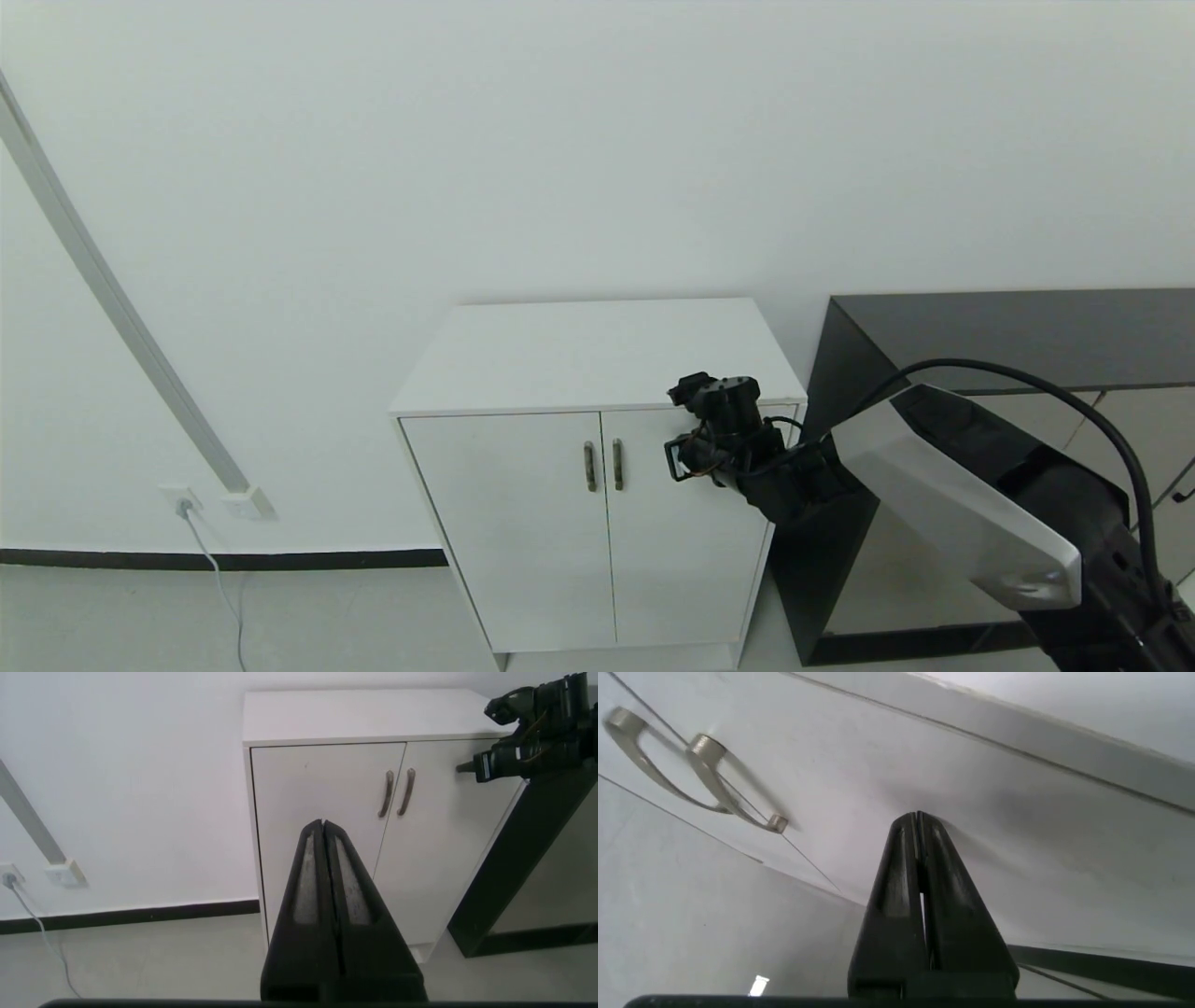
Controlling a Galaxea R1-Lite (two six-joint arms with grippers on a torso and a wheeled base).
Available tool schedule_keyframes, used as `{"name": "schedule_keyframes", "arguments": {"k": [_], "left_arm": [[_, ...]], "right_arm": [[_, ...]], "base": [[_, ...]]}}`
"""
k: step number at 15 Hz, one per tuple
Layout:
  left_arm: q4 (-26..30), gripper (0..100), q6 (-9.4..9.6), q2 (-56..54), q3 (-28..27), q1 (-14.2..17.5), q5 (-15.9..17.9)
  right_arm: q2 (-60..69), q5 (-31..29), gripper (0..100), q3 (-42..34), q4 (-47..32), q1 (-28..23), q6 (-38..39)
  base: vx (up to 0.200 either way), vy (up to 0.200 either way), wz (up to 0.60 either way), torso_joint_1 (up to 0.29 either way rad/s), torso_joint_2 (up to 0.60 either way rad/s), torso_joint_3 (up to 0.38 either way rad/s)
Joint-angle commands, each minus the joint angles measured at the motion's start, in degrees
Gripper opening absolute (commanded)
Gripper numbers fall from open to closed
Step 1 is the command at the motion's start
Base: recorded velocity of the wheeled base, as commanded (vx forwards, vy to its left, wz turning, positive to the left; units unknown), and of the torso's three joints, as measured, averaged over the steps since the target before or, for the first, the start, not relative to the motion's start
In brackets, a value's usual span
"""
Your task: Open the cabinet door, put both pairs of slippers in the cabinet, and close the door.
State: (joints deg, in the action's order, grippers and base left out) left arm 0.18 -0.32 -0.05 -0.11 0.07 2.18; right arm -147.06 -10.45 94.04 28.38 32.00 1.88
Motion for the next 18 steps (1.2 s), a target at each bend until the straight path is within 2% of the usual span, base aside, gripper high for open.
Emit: {"name": "schedule_keyframes", "arguments": {"k": [1, 6, 9, 12, 14, 15, 18], "left_arm": [[-0.01, 0, -0.03, 0.05, -0.07, 0.01, -0.07], [-0.01, 0, -0.12, 0.05, 0.02, 0.01, -0.07], [-0.01, 0, -0.12, 0.05, 0.02, 0.01, -0.07], [-0.01, 0, -0.12, 0.05, 0.02, 0.01, -0.07], [-0.01, 0, -0.12, 0.05, 0.02, 0.01, -0.07], [-0.09, 0, -0.12, 0.05, 0.02, 0.01, -0.07], [-0.01, 0, -0.12, 0.05, 0.02, 0.01, -0.07]], "right_arm": [[0.45, -0.01, 0, -0.52, 0.10, 0.08, 0.06], [8.10, -0.19, 0, -10.63, 1.85, 1.49, 0.58], [16.63, -2.91, 0, -22.67, 7.66, 0.61, 0.58], [24.62, -5.02, 0, -35.15, 12.93, -3.52, 0.41], [28.58, -7.57, 0, -40.25, 14.51, -6.78, 0.41], [31.92, -9.33, 0, -44.29, 15.65, -10.20, 0.32], [40.80, -8.62, 0, -54.05, 16.88, -16.71, 0.06]], "base": [[0.000, 0.000, 0.00, 0.000, 0.00, 0.000], [0.000, 0.000, 0.00, 0.000, 0.00, 0.000], [0.000, 0.000, 0.00, 0.000, 0.00, 0.000], [0.000, 0.000, 0.00, 0.000, 0.00, 0.000], [0.000, 0.000, 0.00, 0.000, 0.00, 0.000], [0.000, 0.000, 0.00, 0.000, 0.00, 0.000], [0.000, 0.000, 0.00, 0.000, 0.00, 0.000]]}}
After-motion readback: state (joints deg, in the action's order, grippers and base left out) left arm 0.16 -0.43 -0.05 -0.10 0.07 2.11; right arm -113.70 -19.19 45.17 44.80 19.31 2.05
